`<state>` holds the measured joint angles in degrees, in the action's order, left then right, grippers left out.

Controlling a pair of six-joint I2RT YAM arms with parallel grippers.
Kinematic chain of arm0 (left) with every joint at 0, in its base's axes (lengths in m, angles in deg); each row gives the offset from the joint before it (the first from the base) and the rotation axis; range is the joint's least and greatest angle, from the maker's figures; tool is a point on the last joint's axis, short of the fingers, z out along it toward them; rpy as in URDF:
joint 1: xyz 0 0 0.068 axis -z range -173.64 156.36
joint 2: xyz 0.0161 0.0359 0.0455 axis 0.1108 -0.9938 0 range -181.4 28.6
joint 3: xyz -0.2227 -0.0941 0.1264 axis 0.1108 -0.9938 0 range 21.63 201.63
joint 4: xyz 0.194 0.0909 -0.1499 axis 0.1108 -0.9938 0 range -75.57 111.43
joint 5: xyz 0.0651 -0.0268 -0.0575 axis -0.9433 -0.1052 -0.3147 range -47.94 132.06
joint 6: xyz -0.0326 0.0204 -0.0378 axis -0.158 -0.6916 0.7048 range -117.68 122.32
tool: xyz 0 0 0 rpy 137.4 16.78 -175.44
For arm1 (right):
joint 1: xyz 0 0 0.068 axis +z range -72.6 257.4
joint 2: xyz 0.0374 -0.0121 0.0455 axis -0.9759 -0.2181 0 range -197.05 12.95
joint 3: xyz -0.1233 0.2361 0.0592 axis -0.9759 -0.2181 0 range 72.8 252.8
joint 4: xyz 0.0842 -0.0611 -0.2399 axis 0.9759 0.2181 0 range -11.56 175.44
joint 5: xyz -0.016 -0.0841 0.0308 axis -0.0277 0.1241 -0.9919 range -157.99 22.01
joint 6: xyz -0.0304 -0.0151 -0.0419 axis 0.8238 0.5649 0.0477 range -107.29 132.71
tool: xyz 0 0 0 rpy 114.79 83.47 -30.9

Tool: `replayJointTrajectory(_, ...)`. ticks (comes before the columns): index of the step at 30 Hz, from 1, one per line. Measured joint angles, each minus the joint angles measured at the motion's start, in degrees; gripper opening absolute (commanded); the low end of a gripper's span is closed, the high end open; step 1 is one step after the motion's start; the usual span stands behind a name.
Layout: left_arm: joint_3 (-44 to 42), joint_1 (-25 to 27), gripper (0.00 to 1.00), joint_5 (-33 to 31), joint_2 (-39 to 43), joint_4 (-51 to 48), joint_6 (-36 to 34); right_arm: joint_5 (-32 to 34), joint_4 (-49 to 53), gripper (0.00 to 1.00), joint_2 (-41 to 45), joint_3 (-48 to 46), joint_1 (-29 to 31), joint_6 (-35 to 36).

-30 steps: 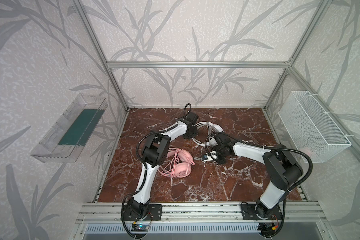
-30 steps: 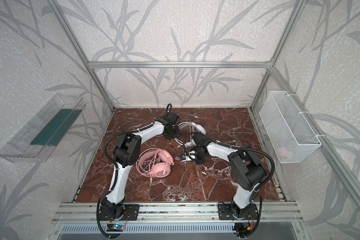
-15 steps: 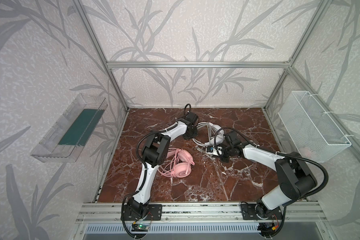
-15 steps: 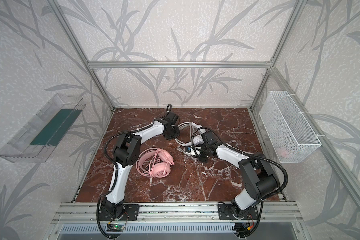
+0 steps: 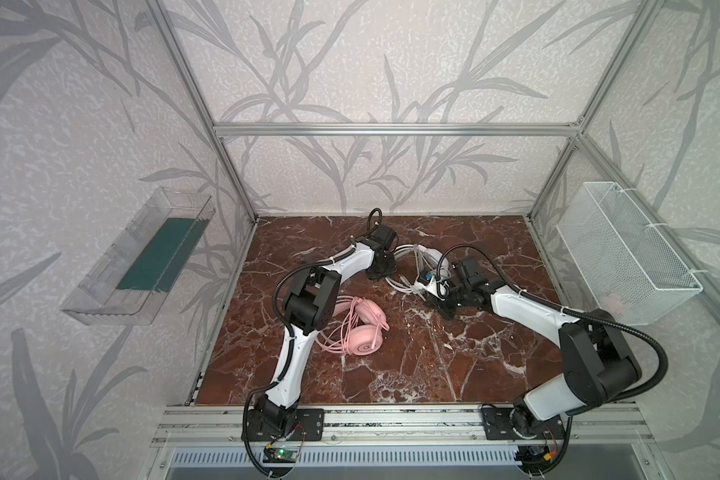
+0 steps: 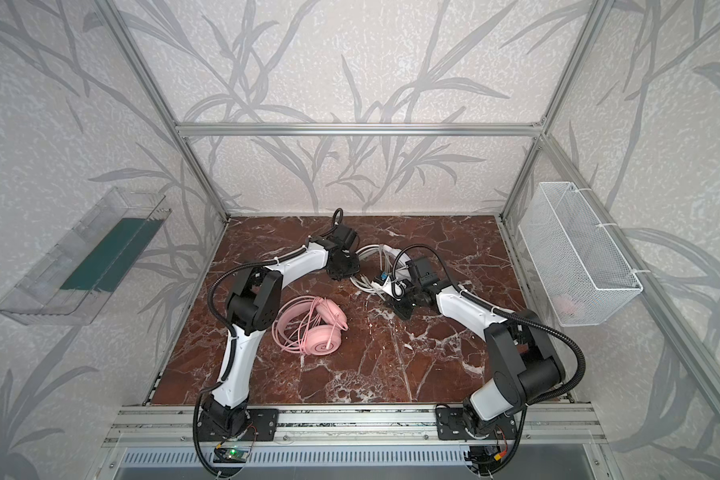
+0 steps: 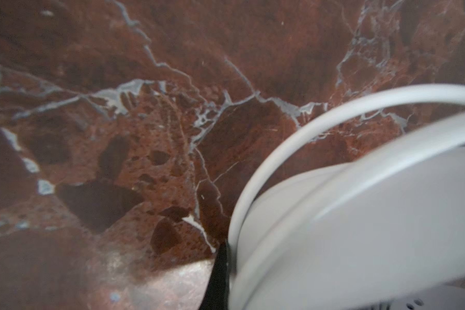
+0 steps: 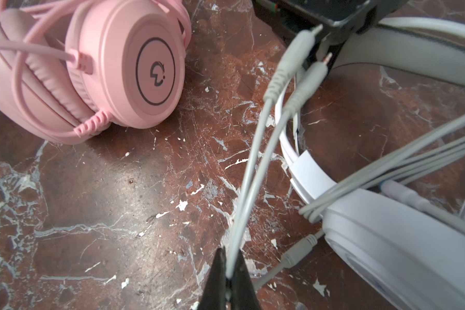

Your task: Wrap the headphones

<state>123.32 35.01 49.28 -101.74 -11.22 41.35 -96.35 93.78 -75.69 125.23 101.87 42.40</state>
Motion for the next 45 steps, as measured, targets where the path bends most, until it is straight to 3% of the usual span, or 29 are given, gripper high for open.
replayJointTrajectory(14,-0.42,0.07,0.0,0.37,0.17,0.11,1.09,-0.02,9.75,0.0,-7.39,10.78,1.07,-24.11)
replayJointTrajectory(28,-0.42,0.07,0.0,0.46,0.2,-0.11,1.38,2.14,9.22,0.0,-13.14,16.44,4.28,-47.41)
replayJointTrajectory(45,-0.44,0.9,0.0,1.77,0.28,-1.18,1.51,6.93,11.93,0.0,-17.84,23.15,4.37,-57.0)
